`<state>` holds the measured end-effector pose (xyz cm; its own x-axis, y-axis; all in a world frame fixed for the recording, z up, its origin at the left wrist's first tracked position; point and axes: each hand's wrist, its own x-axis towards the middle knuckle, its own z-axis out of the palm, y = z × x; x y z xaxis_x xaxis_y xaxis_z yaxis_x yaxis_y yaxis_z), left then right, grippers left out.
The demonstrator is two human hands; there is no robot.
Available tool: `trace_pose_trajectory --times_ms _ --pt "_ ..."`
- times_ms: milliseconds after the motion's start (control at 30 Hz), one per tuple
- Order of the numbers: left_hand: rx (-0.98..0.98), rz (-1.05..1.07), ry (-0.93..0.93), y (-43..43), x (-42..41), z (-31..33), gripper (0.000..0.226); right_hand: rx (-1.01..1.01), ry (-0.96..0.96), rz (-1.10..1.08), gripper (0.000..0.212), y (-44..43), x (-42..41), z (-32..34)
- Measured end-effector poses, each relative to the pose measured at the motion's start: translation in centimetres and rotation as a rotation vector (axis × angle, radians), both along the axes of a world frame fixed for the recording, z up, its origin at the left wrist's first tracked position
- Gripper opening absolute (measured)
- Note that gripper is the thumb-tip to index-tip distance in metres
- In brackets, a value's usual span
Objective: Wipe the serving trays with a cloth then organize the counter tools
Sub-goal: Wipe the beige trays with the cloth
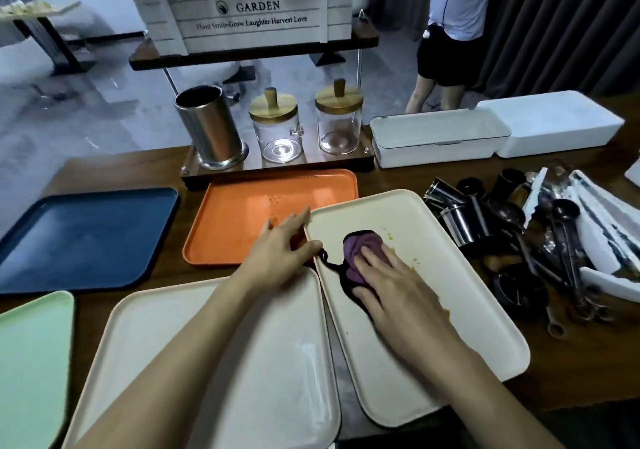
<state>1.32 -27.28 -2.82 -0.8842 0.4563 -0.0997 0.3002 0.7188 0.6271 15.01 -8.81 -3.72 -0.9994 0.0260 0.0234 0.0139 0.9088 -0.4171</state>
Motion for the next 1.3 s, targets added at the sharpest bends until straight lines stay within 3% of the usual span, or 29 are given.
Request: trace_pose_trajectory --times_ms 300,433,667,800,933,1133,1300 --pt "0.121 -0.029 -0.127 -1.3 -2.4 -2.3 0.093 0.099 0.023 0.100 0.047 -1.3 -6.0 -0.6" --pt "0.182 -0.098 -0.183 -1.7 -3.6 -3.8 0.088 0.096 0.027 0.082 0.045 -2.2 -8.3 0.1" --pt "0.200 -0.111 -0.192 -1.6 -4.4 -4.8 0.104 0.088 -0.044 0.113 0.051 -2.2 -9.0 0.5" --pt "0.205 -0.111 -0.171 -1.5 -4.2 -4.8 0.097 0.109 -0.024 0.103 0.050 -1.8 -9.2 -0.1" --pt "0.191 -0.089 -0.139 -1.1 -3.2 -3.8 0.102 0.149 0.005 0.011 0.048 -1.3 -9.1 -0.6" --pt "0.149 -0.061 -0.140 -1.3 -2.6 -3.0 0.101 0.133 0.014 -0.339 0.049 3.6 -8.8 -1.2" --pt "0.156 -0.063 -0.154 -1.5 -3.0 -3.3 0.105 0.111 0.016 -0.400 0.049 4.1 -9.3 -1.3"
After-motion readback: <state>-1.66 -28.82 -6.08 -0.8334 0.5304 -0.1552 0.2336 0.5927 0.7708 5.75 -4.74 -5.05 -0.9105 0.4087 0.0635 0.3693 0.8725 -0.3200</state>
